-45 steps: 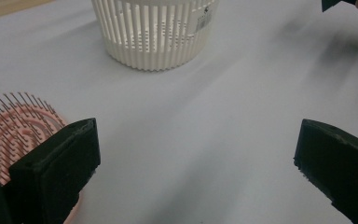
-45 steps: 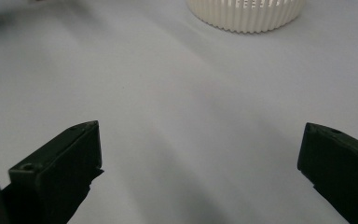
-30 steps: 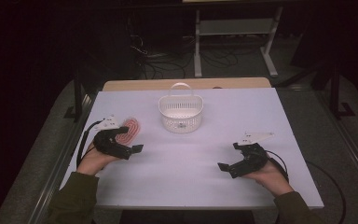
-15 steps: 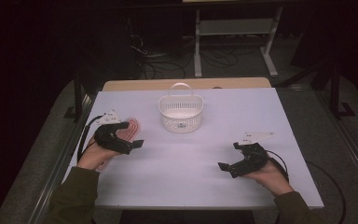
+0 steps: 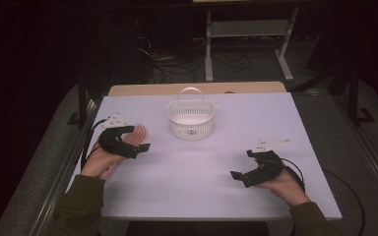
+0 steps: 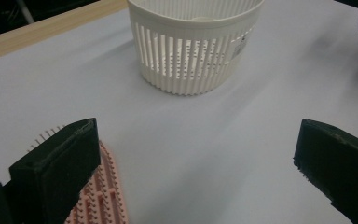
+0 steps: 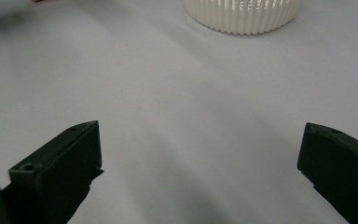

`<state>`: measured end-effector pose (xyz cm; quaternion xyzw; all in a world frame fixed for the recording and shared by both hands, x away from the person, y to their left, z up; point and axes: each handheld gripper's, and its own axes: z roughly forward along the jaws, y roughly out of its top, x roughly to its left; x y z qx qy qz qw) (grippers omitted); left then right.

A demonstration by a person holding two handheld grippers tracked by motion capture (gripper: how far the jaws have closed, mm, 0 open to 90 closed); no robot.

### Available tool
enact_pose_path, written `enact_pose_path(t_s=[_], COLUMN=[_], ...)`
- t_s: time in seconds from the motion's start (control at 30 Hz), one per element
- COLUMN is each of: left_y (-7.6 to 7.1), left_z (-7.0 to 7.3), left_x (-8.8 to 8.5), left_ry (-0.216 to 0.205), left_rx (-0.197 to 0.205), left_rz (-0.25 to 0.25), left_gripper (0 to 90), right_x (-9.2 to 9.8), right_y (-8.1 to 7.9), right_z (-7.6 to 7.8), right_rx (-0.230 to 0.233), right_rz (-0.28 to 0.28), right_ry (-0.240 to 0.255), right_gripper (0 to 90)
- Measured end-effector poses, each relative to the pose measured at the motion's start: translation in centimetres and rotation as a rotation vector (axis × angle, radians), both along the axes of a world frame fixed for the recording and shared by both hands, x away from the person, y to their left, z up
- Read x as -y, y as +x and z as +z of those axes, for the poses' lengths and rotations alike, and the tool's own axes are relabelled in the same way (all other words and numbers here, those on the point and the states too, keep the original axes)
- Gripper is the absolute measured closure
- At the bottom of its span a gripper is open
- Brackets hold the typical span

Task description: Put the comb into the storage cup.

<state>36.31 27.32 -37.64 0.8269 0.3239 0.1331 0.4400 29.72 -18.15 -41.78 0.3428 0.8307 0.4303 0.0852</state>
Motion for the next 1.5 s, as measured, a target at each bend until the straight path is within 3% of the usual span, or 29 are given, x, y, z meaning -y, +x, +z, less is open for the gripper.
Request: enact_pose_path(t_s=[0.23,1.17,1.5], left_y=[0.2,0.2,0.3], left_z=[-0.2,0.1,-0.2], left_x=[-0.6,-4.1,-4.7], left_ry=[0.027,0.06,0.089], left_rx=[0.003,0.002,-0.028], left_rz=[0.031,0.148,0.168], left_gripper=[0.3,0.3,0.3], right_x=[-0.2,0.0,0.0], right_y=[0.0,0.0,0.0], right_z=[-0.1,-0.1,-0.1], right_rx=[-0.002,-0.001,-0.001], right_rz=[0.004,-0.004,-0.002], right_ry=[-0.008,-0.005,-0.007], right_gripper=[0.0,0.0,0.0])
